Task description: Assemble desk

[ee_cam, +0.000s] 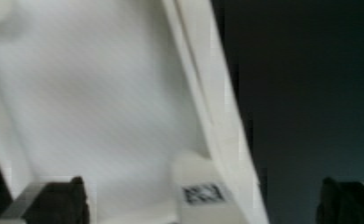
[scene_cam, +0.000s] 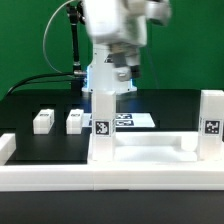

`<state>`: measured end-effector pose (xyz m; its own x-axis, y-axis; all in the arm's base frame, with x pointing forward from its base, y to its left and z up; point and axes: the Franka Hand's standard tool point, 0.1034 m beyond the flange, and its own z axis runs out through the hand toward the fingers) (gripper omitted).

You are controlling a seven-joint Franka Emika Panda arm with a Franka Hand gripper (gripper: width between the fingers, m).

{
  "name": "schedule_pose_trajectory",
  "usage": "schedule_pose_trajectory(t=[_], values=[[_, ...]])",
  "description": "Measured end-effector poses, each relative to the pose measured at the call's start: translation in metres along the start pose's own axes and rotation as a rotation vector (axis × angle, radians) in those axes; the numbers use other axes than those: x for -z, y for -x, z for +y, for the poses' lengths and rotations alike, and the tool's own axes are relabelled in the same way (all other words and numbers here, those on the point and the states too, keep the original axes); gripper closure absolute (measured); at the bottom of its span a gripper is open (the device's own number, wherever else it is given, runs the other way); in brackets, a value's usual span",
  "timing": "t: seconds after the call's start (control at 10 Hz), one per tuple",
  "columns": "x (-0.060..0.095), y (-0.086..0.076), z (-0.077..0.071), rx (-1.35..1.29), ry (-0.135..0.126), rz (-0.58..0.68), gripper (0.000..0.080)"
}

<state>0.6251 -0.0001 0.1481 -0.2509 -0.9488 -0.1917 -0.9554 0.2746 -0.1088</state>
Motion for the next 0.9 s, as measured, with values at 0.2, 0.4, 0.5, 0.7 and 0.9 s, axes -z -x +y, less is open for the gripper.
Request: schedule_pose_trajectory(t=[0.2, 0.4, 0.5, 0.7, 0.9], values=[[-0.010, 0.010, 0.032, 0.018, 0.034, 0.001, 0.0150], [-0.013, 0.011, 0.035, 0.025, 0.037, 0.006, 0.0150], [-0.013, 0.011, 0.035, 0.025, 0.037, 0.007, 0.0150], [-0.014, 0.011, 0.036, 0.026, 0.037, 0.007, 0.0150], [-0.024, 0.009, 0.050, 0.052, 0.018, 0.005, 0.0150]])
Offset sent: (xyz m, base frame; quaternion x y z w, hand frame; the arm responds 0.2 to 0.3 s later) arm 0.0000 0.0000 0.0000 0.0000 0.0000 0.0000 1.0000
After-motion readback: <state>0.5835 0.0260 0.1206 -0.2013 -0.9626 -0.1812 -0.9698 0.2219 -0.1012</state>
